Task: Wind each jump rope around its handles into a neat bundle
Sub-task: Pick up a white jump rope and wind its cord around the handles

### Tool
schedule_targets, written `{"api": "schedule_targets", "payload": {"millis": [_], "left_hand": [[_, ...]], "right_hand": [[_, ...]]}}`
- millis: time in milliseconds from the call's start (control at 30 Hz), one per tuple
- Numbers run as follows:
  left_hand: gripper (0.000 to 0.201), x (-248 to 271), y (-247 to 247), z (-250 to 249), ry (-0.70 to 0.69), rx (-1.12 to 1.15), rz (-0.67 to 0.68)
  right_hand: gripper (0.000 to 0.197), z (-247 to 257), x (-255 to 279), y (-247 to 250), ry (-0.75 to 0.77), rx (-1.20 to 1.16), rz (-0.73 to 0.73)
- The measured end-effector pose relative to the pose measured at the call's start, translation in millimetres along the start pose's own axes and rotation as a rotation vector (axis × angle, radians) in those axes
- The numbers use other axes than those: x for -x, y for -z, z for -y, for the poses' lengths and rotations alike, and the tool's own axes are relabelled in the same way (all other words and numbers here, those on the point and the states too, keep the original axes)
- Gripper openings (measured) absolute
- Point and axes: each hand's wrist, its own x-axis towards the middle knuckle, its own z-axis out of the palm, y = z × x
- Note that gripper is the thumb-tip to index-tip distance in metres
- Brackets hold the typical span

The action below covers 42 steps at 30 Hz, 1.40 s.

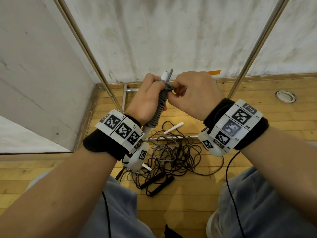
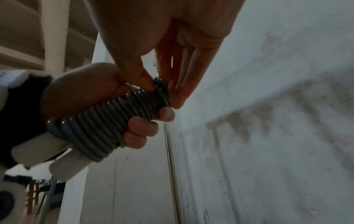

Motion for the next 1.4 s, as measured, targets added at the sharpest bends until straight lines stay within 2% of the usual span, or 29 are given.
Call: {"api": "schedule_targets", "payload": {"millis": [67,167,267,400,567,633,800,933,1100,1200,1267,1333,1400], "left_hand": [[0.005,1,-1,-2,-0.013,0.034,0.014],[0.016,0,-1,-4,-0.035,0.077,0.039],[0.022,0,-2,-5,-0.067,0.059,0.006],[0.019,1,-4,-3,-0.087,-0.078,-0.038],[0.016,3,-5,-3,-0.09,-0.078,-0.03],[0.012,4,-7,-5,-0.1,-0.048,-0.022],[0.02,2,-9,-7,-0.11,0.013,-0.021],[0.013,-1,-9,-4,-0.073,0.072,-0.056],[0.021,1,-6,-2,-0.117,0.013,-0.098],[0.016,2,-6,-4,-0.139,-0.016,-0.113],[0.012,4,-4,-5,-0.16,-0.05,-0.132],[0.01,5,-2,-5,-0.187,-0.119,-0.15],[0.011,5,-2,-2,-0.226,-0.201,-0.159]], "right_hand": [[0.021,-1,-2,2,-0.008,-0.023,-0.021],[0.022,-1,-1,3,0.018,-0.064,-0.065],[0.019,0,1,3,0.055,-0.07,-0.087],[0.011,-3,0,4,0.025,-0.117,0.001],[0.01,-1,-2,6,0.017,-0.13,0.041],[0.011,2,-2,5,0.013,-0.112,0.017],[0.015,5,-2,1,0.011,-0.078,-0.131],[0.014,4,1,-5,-0.019,-0.101,-0.246],[0.012,4,7,-11,0.082,-0.077,-0.291],[0.011,5,6,-14,0.114,-0.096,-0.305],[0.009,5,6,-14,0.121,-0.187,-0.255],[0.012,4,4,-10,0.009,-0.351,-0.164],[0.015,3,1,-5,-0.203,-0.589,-0.074]]}}
